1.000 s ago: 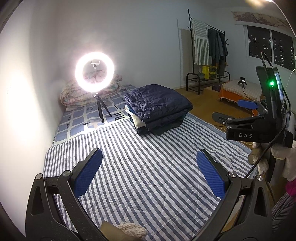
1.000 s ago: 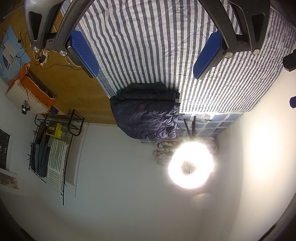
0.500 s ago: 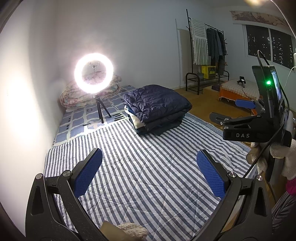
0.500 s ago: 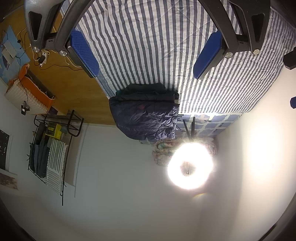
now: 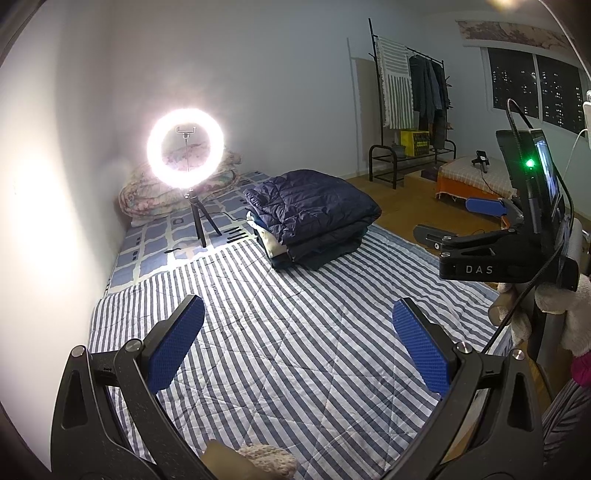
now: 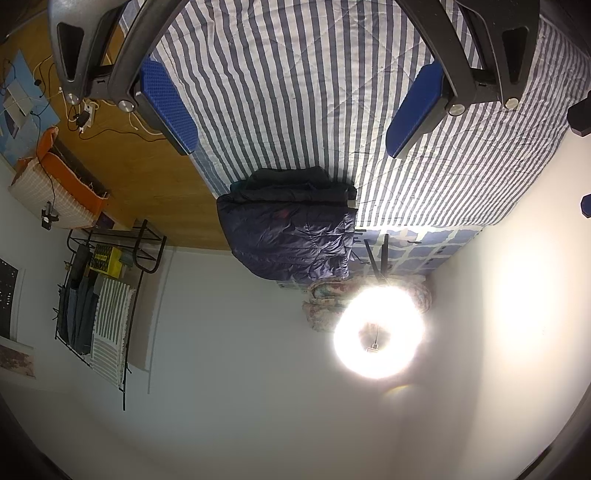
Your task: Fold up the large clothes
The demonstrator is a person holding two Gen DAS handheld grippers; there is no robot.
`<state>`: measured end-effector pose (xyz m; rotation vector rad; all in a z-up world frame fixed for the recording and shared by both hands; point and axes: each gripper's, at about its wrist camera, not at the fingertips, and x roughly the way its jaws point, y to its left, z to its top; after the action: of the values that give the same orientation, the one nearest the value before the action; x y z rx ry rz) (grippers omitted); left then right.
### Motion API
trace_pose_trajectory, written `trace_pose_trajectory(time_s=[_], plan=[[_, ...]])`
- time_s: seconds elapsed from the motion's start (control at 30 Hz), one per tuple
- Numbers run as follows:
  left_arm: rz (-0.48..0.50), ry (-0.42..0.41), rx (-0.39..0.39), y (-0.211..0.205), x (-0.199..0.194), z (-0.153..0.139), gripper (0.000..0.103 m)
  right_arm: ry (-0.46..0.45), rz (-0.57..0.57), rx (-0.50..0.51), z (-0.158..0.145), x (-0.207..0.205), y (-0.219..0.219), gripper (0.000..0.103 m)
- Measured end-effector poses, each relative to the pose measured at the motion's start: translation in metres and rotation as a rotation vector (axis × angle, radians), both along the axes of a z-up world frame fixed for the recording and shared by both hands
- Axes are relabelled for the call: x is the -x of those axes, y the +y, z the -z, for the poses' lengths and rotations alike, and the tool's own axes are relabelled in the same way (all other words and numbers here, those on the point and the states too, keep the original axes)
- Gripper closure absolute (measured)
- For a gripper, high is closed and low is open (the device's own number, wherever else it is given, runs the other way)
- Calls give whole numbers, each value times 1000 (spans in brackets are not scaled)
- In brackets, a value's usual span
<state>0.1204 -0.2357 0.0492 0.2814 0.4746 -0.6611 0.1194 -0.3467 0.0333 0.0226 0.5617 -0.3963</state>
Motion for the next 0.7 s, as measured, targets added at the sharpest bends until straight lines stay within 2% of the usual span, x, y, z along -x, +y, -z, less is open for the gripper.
trace_pose_trajectory(time_s=[0.7], plan=[[-5, 10, 1, 11, -5, 0, 0, 8, 1, 0, 3, -2, 1, 0]])
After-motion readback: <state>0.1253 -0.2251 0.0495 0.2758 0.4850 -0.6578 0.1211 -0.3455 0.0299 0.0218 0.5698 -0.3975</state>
